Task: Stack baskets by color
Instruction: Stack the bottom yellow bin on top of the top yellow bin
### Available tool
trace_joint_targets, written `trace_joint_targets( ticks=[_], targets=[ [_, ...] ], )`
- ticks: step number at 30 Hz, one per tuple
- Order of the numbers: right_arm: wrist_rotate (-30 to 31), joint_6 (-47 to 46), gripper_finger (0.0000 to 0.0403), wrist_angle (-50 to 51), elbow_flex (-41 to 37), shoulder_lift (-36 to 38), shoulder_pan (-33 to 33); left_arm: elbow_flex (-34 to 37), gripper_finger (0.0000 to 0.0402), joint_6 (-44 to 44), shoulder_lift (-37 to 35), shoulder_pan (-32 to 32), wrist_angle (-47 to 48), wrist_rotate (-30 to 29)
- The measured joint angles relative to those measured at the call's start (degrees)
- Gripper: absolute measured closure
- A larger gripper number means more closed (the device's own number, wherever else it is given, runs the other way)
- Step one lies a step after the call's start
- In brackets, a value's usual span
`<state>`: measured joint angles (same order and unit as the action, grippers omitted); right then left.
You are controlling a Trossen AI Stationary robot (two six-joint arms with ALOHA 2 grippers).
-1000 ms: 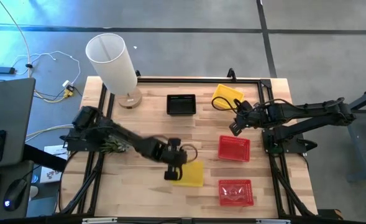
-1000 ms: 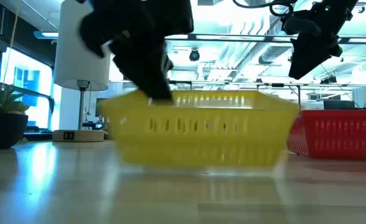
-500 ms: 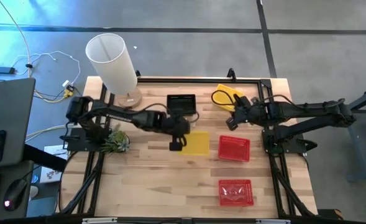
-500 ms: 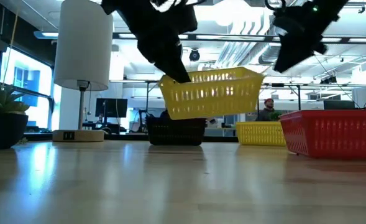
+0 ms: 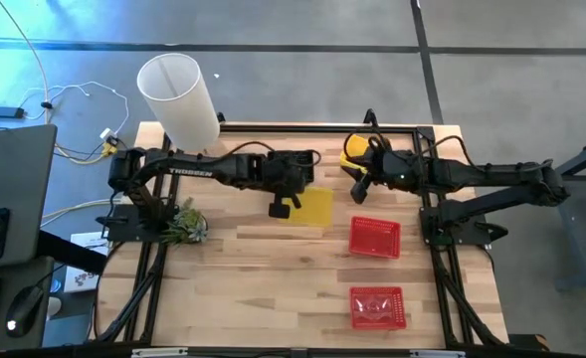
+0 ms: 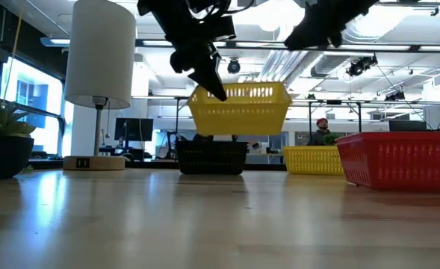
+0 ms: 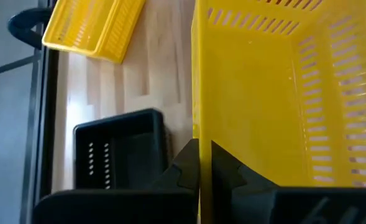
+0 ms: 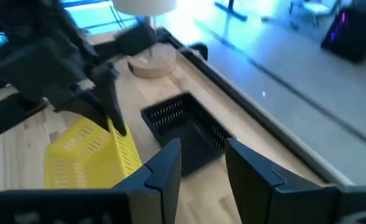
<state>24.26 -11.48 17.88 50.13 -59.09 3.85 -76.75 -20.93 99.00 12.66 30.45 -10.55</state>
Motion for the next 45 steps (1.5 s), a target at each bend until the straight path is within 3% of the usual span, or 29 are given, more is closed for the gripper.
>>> trace_joint_targets(
  ticks=[3,15,21,33,41,45],
  targets=[
    [-0.94,5.28,0.029,-3.67,0.44,-1.47,0.67,-0.16,0.0401,-0.73,0.0,0.57,1.29,-0.07],
    [-6.13,17.78,0.029,-0.78,10.05,-13.13,1.54,-0.18,0.0401,1.3,0.22,0.71,6.67,-2.4],
    [-7.52,17.95,0.029,-0.12,10.58,-17.86,1.25,-0.18,0.0401,3.88,0.22,0.71,7.64,-5.16],
    [-16.65,20.52,0.029,-1.94,10.58,-27.1,1.25,-0.18,0.0401,5.69,0.22,0.1,7.46,-5.09],
    [-15.96,20.38,0.0293,-2.76,10.58,-29.51,1.19,-0.18,0.0401,6.88,0.26,-1.04,7.46,-5.12],
    [-14.84,19.31,0.0323,-2.55,10.58,-29.51,1.19,-0.18,0.0401,7.32,0.26,-1.65,7.3,-5.13]
  ],
)
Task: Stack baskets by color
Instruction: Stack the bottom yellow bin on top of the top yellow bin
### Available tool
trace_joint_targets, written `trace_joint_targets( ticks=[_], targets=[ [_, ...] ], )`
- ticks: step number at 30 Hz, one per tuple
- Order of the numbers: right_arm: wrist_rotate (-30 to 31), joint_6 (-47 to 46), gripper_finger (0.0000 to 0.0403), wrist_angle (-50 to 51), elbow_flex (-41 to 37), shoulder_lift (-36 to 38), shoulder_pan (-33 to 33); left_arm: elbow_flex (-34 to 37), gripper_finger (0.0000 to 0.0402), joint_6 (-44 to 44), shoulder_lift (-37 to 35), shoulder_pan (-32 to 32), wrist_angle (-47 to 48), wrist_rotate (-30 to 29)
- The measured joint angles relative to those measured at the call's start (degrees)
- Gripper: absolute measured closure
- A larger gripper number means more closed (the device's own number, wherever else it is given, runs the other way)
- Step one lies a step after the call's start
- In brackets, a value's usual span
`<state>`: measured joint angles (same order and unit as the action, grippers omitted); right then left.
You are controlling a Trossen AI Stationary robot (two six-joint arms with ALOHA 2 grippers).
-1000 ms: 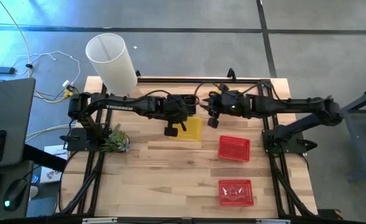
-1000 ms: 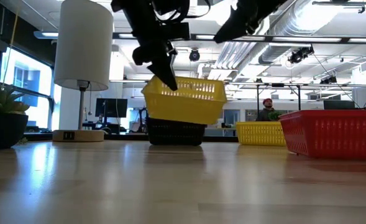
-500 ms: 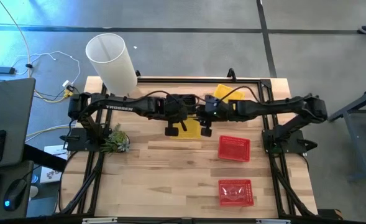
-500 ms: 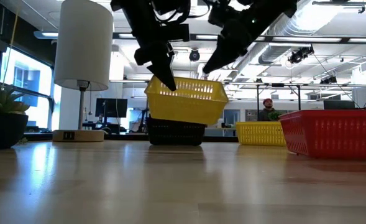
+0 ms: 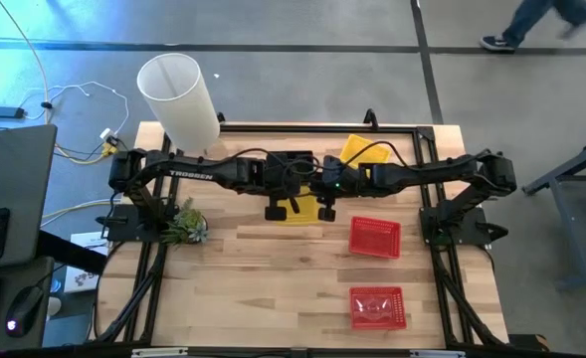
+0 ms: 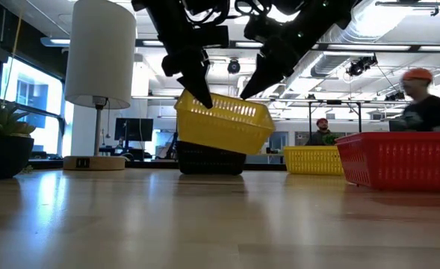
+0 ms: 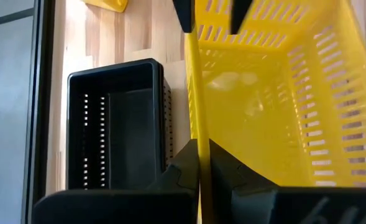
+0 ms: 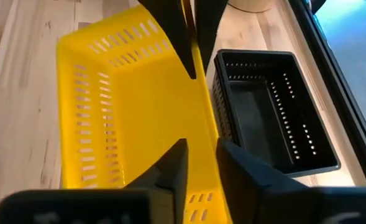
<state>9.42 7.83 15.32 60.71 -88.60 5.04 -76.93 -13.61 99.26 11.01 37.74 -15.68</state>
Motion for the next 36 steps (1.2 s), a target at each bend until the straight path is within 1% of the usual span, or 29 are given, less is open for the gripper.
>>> trace_joint_targets(
  ticks=[5,9,12,17,22,26,30,36],
  targets=[
    [0.27,1.2,0.0367,0.99,0.0,-0.17,-0.01,0.0,0.0402,0.17,0.02,-0.15,0.04,0.23],
    [0.6,2.13,0.0374,0.47,0.0,-0.2,-0.26,0.0,0.0402,0.88,0.02,-0.18,0.39,0.31],
    [0.87,2.58,0.036,0.27,0.0,-0.22,-0.24,0.0,0.0402,1.02,0.0,-0.2,1.17,0.53],
    [1.5,2.12,0.0318,0.21,0.0,-0.24,-0.15,0.0,0.0402,1.42,0.0,-0.2,1.54,1.32],
    [-1.86,1.05,0.029,0.32,0.0,-0.24,-0.15,0.0,0.0402,1.66,0.0,-0.22,1.45,1.39],
    [-2.63,0.04,0.0284,0.86,0.0,-0.24,-0.22,0.0,0.0402,2.52,0.0,-0.2,1.28,1.37],
    [-0.87,-1.72,0.0284,2.05,0.0,-0.24,-0.2,0.0,0.0402,3.02,0.0,-0.22,0.51,1.75],
    [-0.64,-3.65,0.0286,2.81,-0.02,-0.24,-0.2,0.0,0.0402,4.0,0.0,-0.24,-3.33,5.9]
  ],
)
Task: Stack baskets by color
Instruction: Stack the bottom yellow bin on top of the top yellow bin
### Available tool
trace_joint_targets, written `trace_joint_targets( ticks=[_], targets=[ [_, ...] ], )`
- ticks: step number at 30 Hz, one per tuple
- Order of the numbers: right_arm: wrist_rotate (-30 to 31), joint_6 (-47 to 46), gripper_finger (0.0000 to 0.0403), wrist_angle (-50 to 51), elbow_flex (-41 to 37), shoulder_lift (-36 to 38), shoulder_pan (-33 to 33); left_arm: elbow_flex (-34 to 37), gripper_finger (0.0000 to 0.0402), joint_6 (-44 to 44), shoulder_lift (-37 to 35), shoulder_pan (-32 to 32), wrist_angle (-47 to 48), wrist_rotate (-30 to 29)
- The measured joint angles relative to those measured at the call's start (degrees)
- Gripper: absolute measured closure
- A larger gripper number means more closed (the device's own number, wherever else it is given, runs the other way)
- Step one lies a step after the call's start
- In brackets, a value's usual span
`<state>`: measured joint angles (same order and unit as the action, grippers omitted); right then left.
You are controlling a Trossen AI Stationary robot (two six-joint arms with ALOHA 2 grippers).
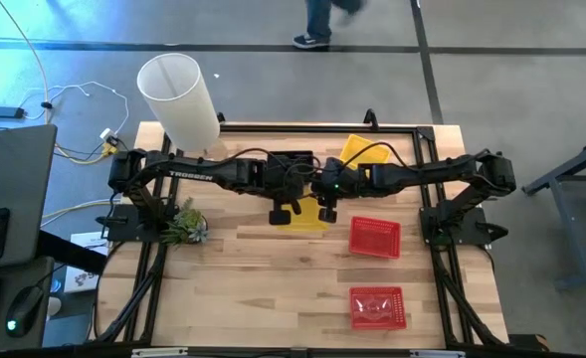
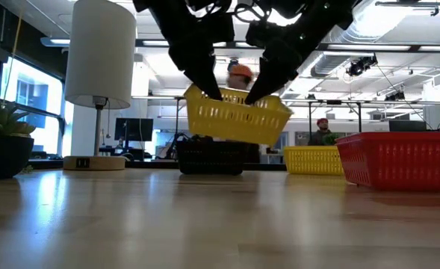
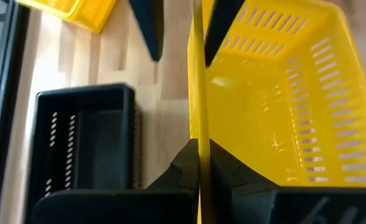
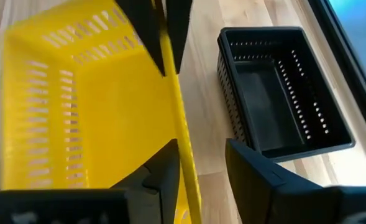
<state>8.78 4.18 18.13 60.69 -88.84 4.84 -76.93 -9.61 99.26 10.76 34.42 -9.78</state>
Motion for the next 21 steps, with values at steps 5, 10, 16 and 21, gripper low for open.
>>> trace_joint_targets(
  ticks=[5,10,16,21],
  targets=[
    [-0.02,-1.39,0.0331,1.03,0.0,0.0,0.0,0.0,0.0402,0.0,0.0,0.0,-0.92,0.55],
    [-0.91,-2.45,0.0395,1.38,-0.01,0.0,-0.07,0.0,0.0402,-0.02,0.0,0.04,-1.32,0.12],
    [-0.37,-4.21,0.0399,1.31,-0.01,0.0,-0.02,0.0,0.0397,0.37,0.0,0.01,-1.49,-2.38],
    [-0.42,-5.42,0.0401,1.37,-0.01,0.0,-0.04,0.0,0.0367,-3.2,0.0,0.04,-1.41,-1.14]
  ],
)
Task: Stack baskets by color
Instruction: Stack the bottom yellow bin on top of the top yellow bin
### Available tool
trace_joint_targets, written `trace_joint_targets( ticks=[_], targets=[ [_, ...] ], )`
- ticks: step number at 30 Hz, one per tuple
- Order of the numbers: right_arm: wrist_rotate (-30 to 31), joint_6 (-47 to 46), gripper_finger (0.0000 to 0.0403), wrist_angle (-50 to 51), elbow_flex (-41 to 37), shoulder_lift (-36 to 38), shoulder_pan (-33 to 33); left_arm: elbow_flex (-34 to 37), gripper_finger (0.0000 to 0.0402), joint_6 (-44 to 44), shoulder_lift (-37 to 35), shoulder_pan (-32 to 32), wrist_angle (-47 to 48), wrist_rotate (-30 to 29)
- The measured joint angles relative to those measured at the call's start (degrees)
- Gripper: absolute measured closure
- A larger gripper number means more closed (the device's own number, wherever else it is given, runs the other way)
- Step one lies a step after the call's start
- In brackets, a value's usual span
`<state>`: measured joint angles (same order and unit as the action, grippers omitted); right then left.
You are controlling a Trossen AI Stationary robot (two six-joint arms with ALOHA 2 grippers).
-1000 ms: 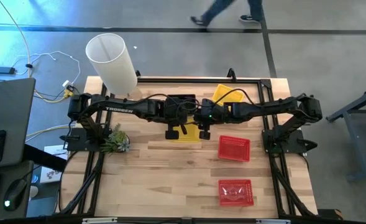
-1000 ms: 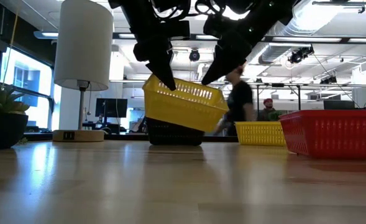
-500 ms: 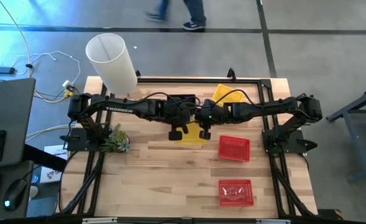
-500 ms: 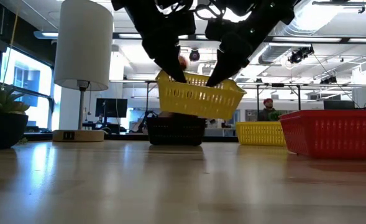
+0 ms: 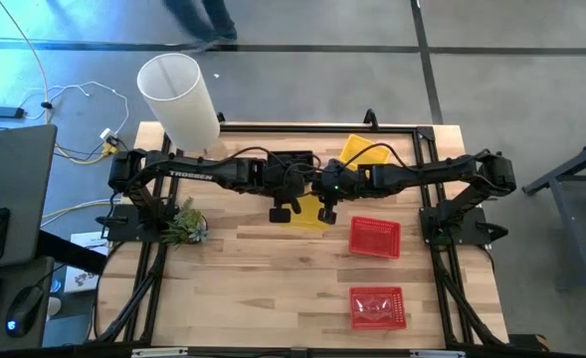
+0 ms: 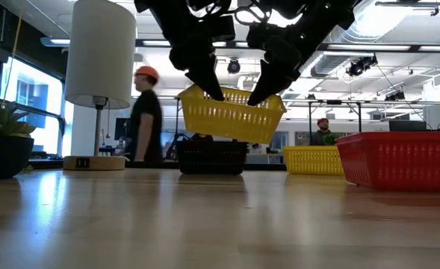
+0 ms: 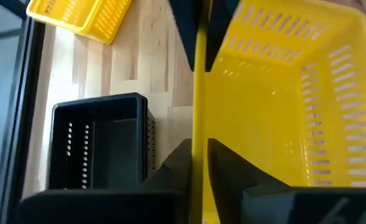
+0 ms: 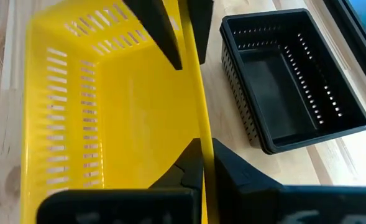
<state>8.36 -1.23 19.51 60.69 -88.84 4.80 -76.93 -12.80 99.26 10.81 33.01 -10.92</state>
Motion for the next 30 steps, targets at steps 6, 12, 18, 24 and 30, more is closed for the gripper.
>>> trace_joint_targets(
  ticks=[6,12,18,24,30],
  targets=[
    [0.2,-1.16,0.0402,0.51,0.0,0.0,0.0,0.0,0.0311,-1.72,0.0,-0.33,0.07,-0.11],
    [2.03,-3.53,0.0402,2.76,0.0,0.0,0.0,0.0,0.0277,-0.87,-0.04,-0.33,0.23,-0.85],
    [2.34,-7.75,0.0402,5.67,0.0,0.0,0.0,0.0,0.0273,-2.38,-0.24,-0.33,0.88,-3.78],
    [5.7,-10.86,0.0403,9.89,0.0,0.01,-0.71,0.0,0.0273,-3.89,-0.24,0.34,2.63,-6.99],
    [9.03,-13.55,0.0403,12.96,0.0,0.02,-2.16,0.0,0.0273,-3.42,-0.26,1.87,6.3,-7.72]
  ],
)
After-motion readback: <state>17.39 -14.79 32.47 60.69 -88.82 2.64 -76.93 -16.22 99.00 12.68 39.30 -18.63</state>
